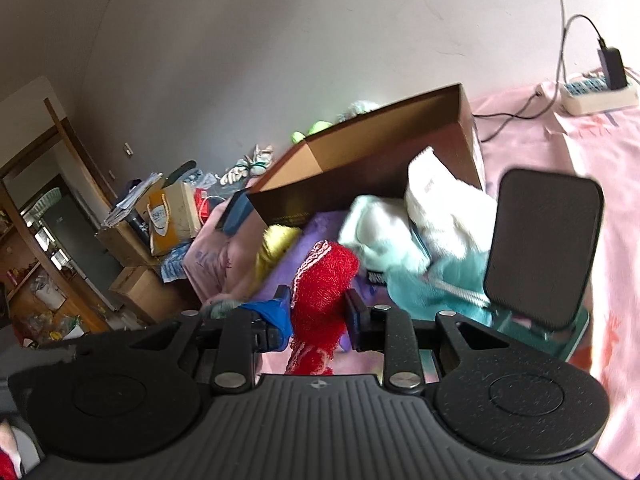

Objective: Organize soft objects
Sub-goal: 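Lift the grey socks with the left tool while the right tool carries the red bag to the box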

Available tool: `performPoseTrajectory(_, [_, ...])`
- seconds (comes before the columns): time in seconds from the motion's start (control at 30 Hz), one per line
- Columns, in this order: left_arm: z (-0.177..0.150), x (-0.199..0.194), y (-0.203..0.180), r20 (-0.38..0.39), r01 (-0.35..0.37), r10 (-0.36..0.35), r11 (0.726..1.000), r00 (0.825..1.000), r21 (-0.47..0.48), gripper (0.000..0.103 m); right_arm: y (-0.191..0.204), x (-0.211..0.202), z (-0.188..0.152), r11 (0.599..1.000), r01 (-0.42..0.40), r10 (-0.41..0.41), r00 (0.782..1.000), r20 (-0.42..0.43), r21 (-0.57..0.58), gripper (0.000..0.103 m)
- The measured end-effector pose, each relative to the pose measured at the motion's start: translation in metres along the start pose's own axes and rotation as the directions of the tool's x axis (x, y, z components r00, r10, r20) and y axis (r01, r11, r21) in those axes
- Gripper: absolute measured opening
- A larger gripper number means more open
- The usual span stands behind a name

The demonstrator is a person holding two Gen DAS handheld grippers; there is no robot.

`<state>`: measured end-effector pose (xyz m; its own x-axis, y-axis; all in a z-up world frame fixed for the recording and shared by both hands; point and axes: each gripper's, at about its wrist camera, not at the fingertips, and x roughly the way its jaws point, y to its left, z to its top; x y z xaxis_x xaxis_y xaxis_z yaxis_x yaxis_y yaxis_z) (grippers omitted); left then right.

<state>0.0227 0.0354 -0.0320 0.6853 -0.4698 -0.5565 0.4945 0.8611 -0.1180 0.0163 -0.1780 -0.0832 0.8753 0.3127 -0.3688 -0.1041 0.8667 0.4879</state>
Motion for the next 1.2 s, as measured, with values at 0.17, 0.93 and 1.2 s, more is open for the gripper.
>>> performPoseTrajectory(0.17, [0.04,0.001,0.01,0.054,-0.015,0.014,1.0,0.998,0.015,0.048,0.006,0.001,0.038,1.0,-0.006,0.006,1.0,0.007,-0.011,0.01])
performPoseTrajectory(0.93, [0.186,0.12,0.076,0.104,-0.175,0.176,0.984,0.979,-0.02,0.048,-0.001,0.123,0.164,0.985,0.171,-0.17,0.985,0.017,-0.004,0.01])
performPoseTrajectory(1.2, [0.193,0.185,0.09,0.043,-0.222,0.222,0.975,0.974,-0.003,0.049,-0.02,0.175,0.167,0.97,0.243,-0.244,0.968,-0.059,-0.021,0.013])
